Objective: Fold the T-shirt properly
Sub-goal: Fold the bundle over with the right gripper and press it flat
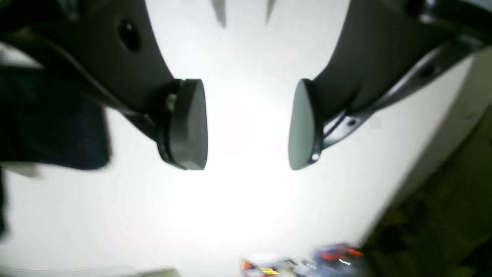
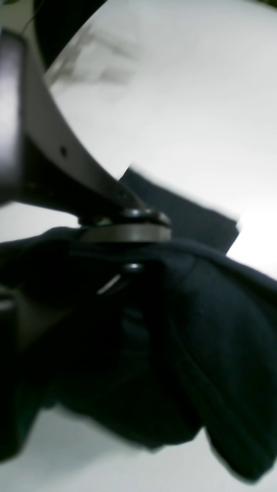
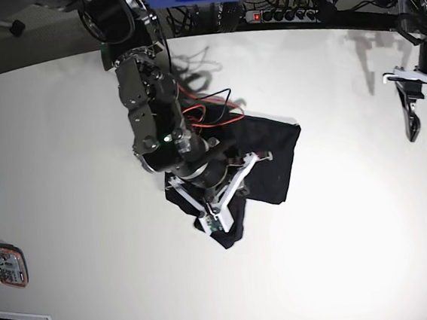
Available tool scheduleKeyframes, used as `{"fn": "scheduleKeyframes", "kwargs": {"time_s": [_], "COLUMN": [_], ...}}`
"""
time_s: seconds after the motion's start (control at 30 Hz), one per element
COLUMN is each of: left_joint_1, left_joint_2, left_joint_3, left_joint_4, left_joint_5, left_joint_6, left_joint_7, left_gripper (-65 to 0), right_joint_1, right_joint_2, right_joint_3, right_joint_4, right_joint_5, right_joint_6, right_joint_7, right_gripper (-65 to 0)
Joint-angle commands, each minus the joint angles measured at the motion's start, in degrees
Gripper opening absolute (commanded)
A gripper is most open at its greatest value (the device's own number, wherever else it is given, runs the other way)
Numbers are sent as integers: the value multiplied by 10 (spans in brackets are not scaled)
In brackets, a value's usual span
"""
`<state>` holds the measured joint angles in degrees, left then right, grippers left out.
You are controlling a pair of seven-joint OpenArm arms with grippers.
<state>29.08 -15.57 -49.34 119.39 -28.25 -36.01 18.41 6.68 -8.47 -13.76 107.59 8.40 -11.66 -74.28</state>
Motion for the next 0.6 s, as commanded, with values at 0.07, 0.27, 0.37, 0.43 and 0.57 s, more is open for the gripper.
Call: {"fn": "scheduleKeyframes", "kwargs": {"time_s": [0.07, 0.27, 0.37, 0.43, 0.57], "left_joint_1": [2, 2, 2, 2, 2], "left_joint_2": [-7, -6, -6, -6, -6], "left_joint_3": [3, 3, 3, 2, 2], "left_joint_4": [9, 8, 8, 8, 7], "left_joint_5": [-10, -10, -9, -9, -9], "left_joint_6": [6, 6, 6, 6, 6], "left_joint_7": [-19, -19, -19, -19, -18], "left_gripper": [-332, -332, -332, -332, -332], "right_joint_1": [22, 26, 27, 27, 23], "right_joint_2": [-5, -5, -5, -5, -5], "right_joint_3": [-6, -33, -59, -69, -75], "right_joint_4": [-20, -91, -123, -130, -127], "right_joint_5": [2, 2, 2, 2, 2], "right_joint_6": [0, 0, 0, 0, 0], "right_joint_7": [28, 100, 144, 172, 228], "right_gripper": [-650, -650, -650, -650, -633]}}
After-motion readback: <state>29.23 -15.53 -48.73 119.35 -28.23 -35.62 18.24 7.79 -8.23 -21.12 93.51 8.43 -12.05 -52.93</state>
